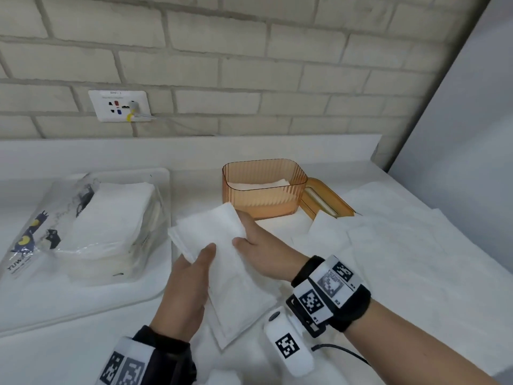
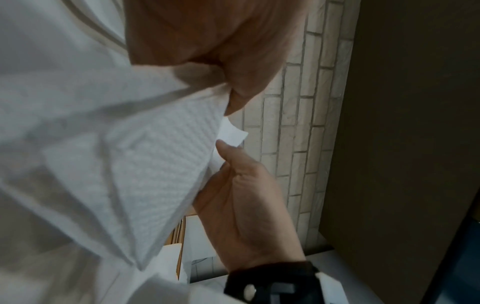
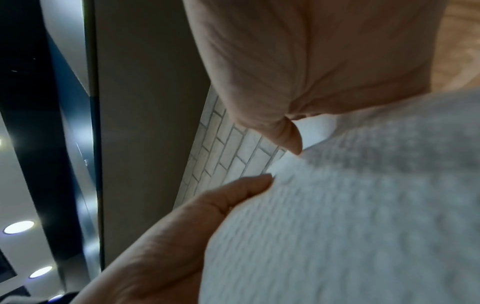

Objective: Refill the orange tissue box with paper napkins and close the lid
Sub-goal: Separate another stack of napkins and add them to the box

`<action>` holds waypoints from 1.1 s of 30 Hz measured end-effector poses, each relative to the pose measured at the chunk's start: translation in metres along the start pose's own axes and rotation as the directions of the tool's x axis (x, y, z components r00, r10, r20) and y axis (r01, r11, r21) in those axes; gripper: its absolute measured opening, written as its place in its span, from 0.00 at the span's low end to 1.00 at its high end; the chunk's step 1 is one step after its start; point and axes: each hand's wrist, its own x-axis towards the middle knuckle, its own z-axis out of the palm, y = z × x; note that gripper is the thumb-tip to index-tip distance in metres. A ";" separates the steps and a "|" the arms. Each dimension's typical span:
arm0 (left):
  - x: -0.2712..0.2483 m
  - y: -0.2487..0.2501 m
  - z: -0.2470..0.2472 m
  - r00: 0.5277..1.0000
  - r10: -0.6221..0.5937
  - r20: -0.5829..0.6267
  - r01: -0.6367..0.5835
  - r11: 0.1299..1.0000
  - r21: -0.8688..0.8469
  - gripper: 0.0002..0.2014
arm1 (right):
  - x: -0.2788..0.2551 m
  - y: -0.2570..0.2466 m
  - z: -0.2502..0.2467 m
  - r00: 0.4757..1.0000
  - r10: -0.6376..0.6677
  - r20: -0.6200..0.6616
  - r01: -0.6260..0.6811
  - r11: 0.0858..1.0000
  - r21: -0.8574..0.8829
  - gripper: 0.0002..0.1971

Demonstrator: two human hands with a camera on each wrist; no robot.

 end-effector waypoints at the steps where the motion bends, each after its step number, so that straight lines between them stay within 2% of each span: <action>1: 0.001 -0.001 0.000 1.000 -0.001 0.005 0.001 1.000 0.004 0.13 | -0.004 0.002 -0.007 0.999 0.027 -0.029 -0.026 1.000 0.013 0.29; 4: 0.004 -0.002 -0.008 1.000 -0.020 -0.008 0.020 1.000 -0.022 0.15 | -0.023 0.021 -0.050 0.961 0.171 -0.219 -0.162 0.985 0.055 0.27; 6: 0.006 -0.001 -0.015 0.999 -0.038 -0.008 0.038 0.996 -0.076 0.15 | -0.050 0.046 -0.089 0.897 0.283 -0.339 -0.340 0.933 -0.122 0.24; 8: 0.009 -0.002 -0.022 0.998 -0.051 -0.032 0.046 0.990 -0.135 0.16 | -0.085 0.078 -0.126 0.795 0.430 -0.429 -0.582 0.741 -0.336 0.21; 10: 0.011 -0.003 -0.028 0.995 -0.078 -0.055 0.065 0.977 -0.204 0.18 | -0.119 0.110 -0.150 0.661 0.579 -0.477 -0.750 0.528 -0.398 0.21; 12: 0.011 -0.003 -0.030 0.991 -0.131 -0.022 0.122 0.961 -0.249 0.19 | -0.145 0.131 -0.157 0.562 0.675 -0.478 -0.824 0.406 -0.395 0.25; 13: 0.011 -0.003 -0.029 0.987 -0.160 0.005 0.156 0.952 -0.265 0.20 | -0.155 0.137 -0.156 0.537 0.701 -0.469 -0.840 0.390 -0.378 0.27; 16: 0.012 -0.006 -0.025 0.978 -0.205 0.038 0.207 0.941 -0.266 0.16 | -0.168 0.152 -0.144 0.521 0.710 -0.474 -0.853 0.417 -0.314 0.31; 20: 0.009 -0.012 -0.014 0.978 -0.190 0.086 0.207 0.939 -0.273 0.09 | -0.167 0.159 -0.129 0.512 0.676 -0.530 -0.856 0.450 -0.254 0.33; 23: 0.002 -0.017 -0.008 0.980 -0.172 0.103 0.195 0.935 -0.296 0.35 | -0.163 0.159 -0.124 0.504 0.660 -0.557 -0.849 0.497 -0.179 0.35; 24: 0.000 -0.019 -0.005 0.979 -0.175 0.100 0.197 0.933 -0.302 0.37 | -0.162 0.158 -0.123 0.502 0.656 -0.564 -0.844 0.513 -0.155 0.35; 25: -0.002 -0.019 -0.003 0.979 -0.176 0.099 0.199 0.924 -0.325 0.33 | -0.161 0.158 -0.123 0.500 0.653 -0.568 -0.842 0.521 -0.142 0.35; 26: -0.005 -0.020 -0.001 0.981 -0.171 0.094 0.194 0.919 -0.342 0.30 | -0.160 0.158 -0.122 0.500 0.652 -0.569 -0.841 0.523 -0.140 0.34; 29: -0.009 -0.024 0.003 0.982 -0.178 0.065 0.190 0.920 -0.342 0.32 | -0.157 0.160 -0.122 0.506 0.658 -0.557 -0.839 0.526 -0.141 0.26; 31: -0.010 -0.026 0.003 0.979 -0.189 0.081 0.206 0.918 -0.339 0.32 | -0.154 0.161 -0.124 0.511 0.648 -0.566 -0.830 0.544 -0.126 0.17; 33: -0.010 -0.028 0.003 0.976 -0.209 0.052 0.215 0.921 -0.325 0.29 | -0.150 0.160 -0.125 0.541 0.613 -0.576 -0.814 0.554 -0.175 0.08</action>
